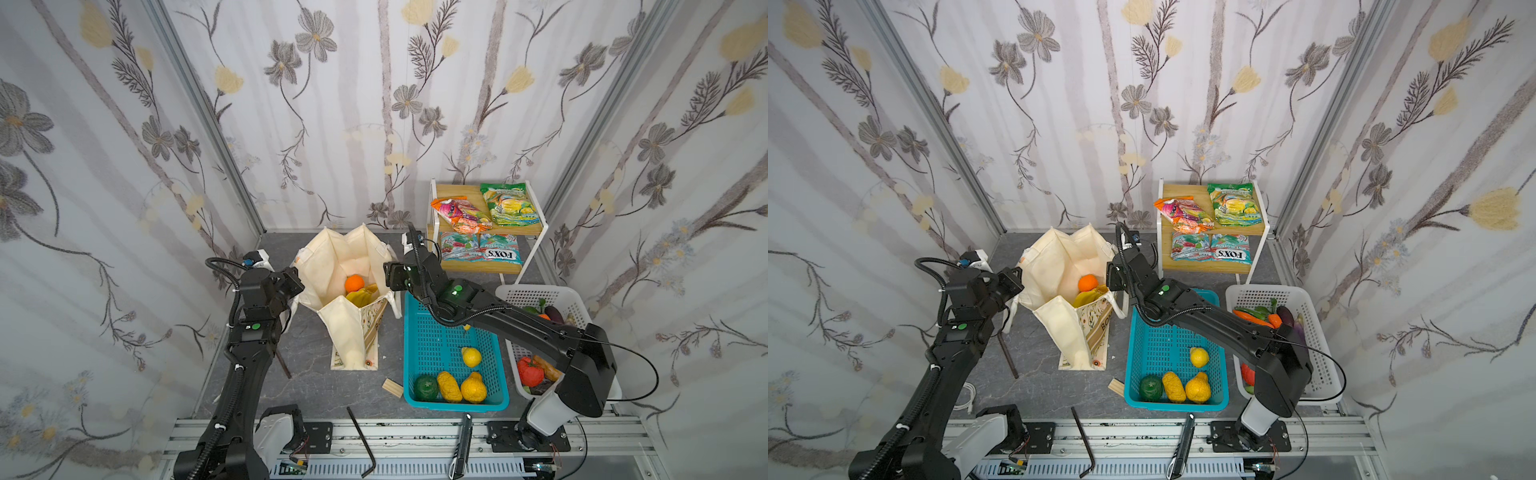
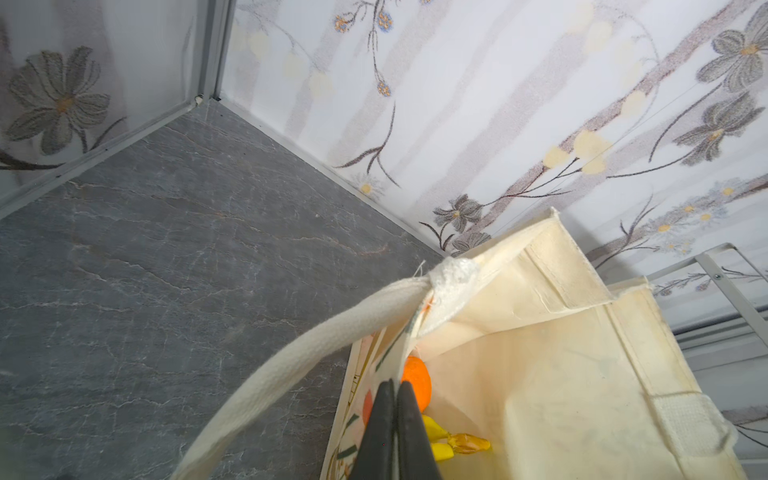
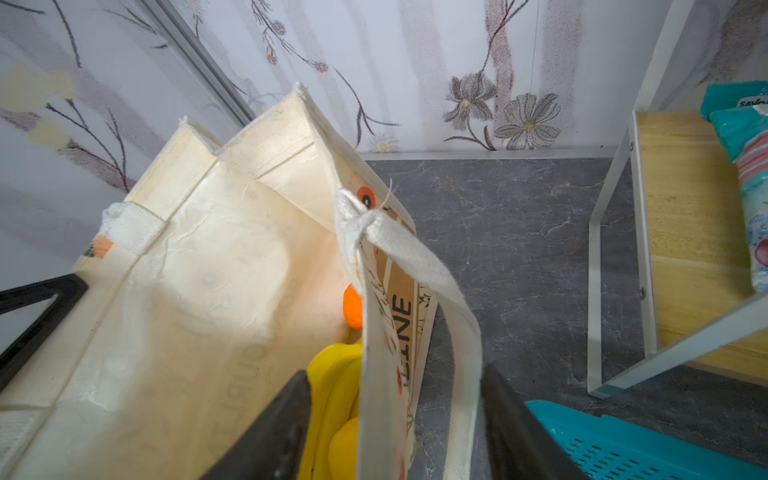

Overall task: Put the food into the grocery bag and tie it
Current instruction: 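Move the right gripper to the shelf toward the candy packets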

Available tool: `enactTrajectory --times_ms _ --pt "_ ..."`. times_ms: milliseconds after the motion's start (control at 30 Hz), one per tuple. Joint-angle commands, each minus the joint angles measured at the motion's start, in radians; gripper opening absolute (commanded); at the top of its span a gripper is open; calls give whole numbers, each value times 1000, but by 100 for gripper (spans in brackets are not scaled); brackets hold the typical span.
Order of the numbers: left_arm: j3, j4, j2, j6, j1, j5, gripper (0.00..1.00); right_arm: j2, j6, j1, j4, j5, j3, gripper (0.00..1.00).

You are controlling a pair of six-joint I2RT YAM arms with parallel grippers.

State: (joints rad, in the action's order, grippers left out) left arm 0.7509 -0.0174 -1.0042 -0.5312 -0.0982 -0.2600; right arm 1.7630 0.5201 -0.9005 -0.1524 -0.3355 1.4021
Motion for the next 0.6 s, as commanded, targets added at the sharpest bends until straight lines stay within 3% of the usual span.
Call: enactTrajectory --times_ms 0,200,300,400,567 --pt "-1 -47 -13 -13 3 -99 0 -73 -47 -5 73 25 -18 99" --pt "-20 -49 42 23 13 -45 0 -320 10 4 152 -177 -137 100" --pt "-26 -66 38 25 14 -72 0 -468 88 61 212 -203 -247 100" --pt "-47 -106 49 30 14 -104 0 -622 196 191 291 -120 -389 100" --pt "-55 -118 66 41 16 -116 0 -747 322 459 342 200 -511 100"
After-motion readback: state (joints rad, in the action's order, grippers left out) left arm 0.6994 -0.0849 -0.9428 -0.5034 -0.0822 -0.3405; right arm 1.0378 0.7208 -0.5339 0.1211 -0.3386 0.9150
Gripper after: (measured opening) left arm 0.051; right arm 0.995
